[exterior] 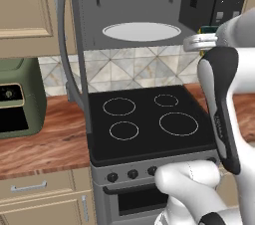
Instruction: Place the sponge inside the microwave to prepare for sanitizing.
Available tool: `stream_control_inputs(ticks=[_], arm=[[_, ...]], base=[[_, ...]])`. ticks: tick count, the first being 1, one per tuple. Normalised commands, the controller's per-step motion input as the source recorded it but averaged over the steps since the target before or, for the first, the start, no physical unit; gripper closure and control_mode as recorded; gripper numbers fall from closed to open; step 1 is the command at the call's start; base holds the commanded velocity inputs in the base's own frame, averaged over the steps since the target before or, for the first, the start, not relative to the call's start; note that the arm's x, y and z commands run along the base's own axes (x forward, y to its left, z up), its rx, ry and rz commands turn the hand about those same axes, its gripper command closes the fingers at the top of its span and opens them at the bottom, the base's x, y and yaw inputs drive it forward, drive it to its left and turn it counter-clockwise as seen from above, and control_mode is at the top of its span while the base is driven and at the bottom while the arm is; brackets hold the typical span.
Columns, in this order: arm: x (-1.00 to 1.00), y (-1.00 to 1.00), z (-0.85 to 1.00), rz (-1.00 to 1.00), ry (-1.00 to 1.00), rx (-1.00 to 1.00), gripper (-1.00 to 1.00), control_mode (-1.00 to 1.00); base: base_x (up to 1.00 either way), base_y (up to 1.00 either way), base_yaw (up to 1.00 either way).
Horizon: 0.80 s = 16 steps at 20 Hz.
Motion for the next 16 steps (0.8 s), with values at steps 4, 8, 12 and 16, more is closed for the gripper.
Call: stream_control_inputs(ticks=[4,8,12,16], arm=[[0.09,0.07,0.00,0.01,0.00,0.00,1.00,-1.00],[0.34,0.23,0.00,0.00,-0.01,0.00,1.00,-1.00],[0.44,0.21,0.00,0.00,0.00,0.00,1.00,-1.00],[0.47,0.26,0.00,0.00,0.00,0.00,1.00,-1.00]], base=[[0.00,0.00,0.00],[0.00,0.00,0.00],[0.00,0.00,0.00],[0.00,0.00,0.00]])
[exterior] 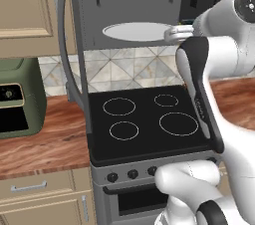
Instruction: Place the sponge inside the microwave to prepare for sanitizing.
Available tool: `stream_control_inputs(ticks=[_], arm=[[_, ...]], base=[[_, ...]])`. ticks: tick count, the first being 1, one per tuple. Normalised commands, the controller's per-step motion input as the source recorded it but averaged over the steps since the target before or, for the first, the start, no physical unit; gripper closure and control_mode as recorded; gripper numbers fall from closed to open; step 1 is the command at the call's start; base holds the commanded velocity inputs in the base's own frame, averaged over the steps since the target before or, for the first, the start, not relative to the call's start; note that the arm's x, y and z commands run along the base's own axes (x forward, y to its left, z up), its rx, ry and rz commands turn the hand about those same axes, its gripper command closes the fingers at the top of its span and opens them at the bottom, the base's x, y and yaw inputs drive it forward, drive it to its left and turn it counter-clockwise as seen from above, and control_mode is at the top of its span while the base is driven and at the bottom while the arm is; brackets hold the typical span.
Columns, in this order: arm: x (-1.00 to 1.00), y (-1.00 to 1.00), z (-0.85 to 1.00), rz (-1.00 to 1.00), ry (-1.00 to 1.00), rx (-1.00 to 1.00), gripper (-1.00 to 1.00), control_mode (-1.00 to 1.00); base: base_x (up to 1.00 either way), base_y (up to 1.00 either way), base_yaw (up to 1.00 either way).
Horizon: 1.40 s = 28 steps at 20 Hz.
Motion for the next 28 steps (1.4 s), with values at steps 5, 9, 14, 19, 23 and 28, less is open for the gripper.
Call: stream_control_inputs(ticks=[5,9,14,19,23,28], arm=[[0.57,0.11,0.00,0.01,0.00,0.00,1.00,-1.00],[0.69,0.00,-0.01,0.00,0.00,0.00,1.00,-1.00],[0.90,0.00,-0.15,0.00,0.00,0.00,1.00,-1.00],[0.90,0.00,-0.22,0.00,0.06,0.00,1.00,-1.00],[0.96,0.00,-0.17,0.00,0.12,0.00,1.00,-1.00],[0.90,0.00,0.04,0.00,0.21,0.00,1.00,-1.00]], base=[[0.00,0.00,0.00],[0.00,0.00,0.00],[0.00,0.00,0.00],[0.00,0.00,0.00],[0.00,0.00,0.00],[0.00,0.00,0.00]])
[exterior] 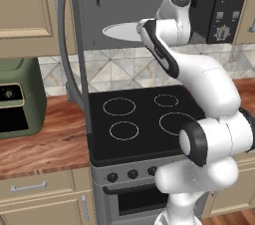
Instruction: Place the sponge inside the microwave to prepare for sanitizing.
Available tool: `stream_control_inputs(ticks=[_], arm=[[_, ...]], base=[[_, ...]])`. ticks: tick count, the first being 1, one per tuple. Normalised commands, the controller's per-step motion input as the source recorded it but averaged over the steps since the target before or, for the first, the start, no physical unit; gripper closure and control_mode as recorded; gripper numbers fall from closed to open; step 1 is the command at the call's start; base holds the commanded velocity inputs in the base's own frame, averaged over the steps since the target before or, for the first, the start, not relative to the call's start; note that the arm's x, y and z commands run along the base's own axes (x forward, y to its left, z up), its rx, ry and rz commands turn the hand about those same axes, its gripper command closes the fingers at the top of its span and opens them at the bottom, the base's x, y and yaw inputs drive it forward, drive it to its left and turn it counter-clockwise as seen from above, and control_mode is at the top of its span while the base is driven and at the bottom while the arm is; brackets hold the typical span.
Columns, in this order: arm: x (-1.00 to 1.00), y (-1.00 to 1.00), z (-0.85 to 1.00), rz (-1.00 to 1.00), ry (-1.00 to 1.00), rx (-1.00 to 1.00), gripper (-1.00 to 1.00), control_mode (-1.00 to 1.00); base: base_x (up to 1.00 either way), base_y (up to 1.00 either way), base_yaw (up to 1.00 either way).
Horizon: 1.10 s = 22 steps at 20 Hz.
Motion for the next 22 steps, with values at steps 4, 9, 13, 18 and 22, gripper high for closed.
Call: stream_control_inputs(ticks=[4,9,13,18,22], arm=[[0.62,0.00,0.04,0.00,0.07,0.00,1.00,-1.00],[0.38,0.02,0.00,0.00,0.00,0.00,1.00,-1.00],[0.33,0.06,-0.01,0.00,-0.01,0.00,1.00,-1.00],[0.16,0.02,-0.34,0.00,0.00,0.00,1.00,-1.00],[0.01,0.00,-0.34,0.00,-0.04,0.00,1.00,-1.00]], base=[[0.00,0.00,0.00],[0.00,0.00,0.00],[0.00,0.00,0.00],[0.00,0.00,0.00],[0.00,0.00,0.00]])
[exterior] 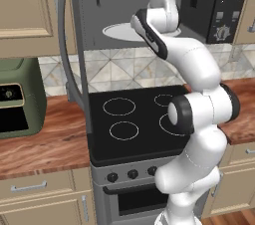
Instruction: Place the sponge inside the microwave to prepare for sanitizing.
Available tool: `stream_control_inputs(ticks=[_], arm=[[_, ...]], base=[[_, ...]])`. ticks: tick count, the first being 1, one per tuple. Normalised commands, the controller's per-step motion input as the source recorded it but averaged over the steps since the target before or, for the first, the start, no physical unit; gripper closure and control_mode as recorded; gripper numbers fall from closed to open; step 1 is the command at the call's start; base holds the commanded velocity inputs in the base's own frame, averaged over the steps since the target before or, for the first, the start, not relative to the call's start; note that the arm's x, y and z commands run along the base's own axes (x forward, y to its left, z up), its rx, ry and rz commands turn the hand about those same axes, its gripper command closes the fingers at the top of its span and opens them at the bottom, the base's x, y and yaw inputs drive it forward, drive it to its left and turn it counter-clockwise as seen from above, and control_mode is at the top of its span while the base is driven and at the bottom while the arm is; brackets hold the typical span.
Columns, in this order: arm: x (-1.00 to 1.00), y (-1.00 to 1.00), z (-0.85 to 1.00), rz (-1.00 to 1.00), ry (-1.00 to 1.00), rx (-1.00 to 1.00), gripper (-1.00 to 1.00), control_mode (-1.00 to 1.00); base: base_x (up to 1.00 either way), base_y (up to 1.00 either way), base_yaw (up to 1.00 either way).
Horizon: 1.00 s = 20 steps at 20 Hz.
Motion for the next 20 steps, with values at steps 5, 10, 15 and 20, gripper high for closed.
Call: stream_control_inputs(ticks=[5,10,15,20], arm=[[0.09,0.00,-0.14,0.00,-0.07,0.00,1.00,-1.00],[0.14,0.02,-0.01,0.00,-0.07,0.00,1.00,-1.00],[0.18,0.06,-0.02,0.00,-0.06,0.00,-1.00,-1.00],[0.09,0.01,0.00,0.00,0.00,0.00,-1.00,-1.00]], base=[[0.00,0.00,0.00],[0.00,0.00,0.00],[0.00,0.00,0.00],[0.00,0.00,0.00]])
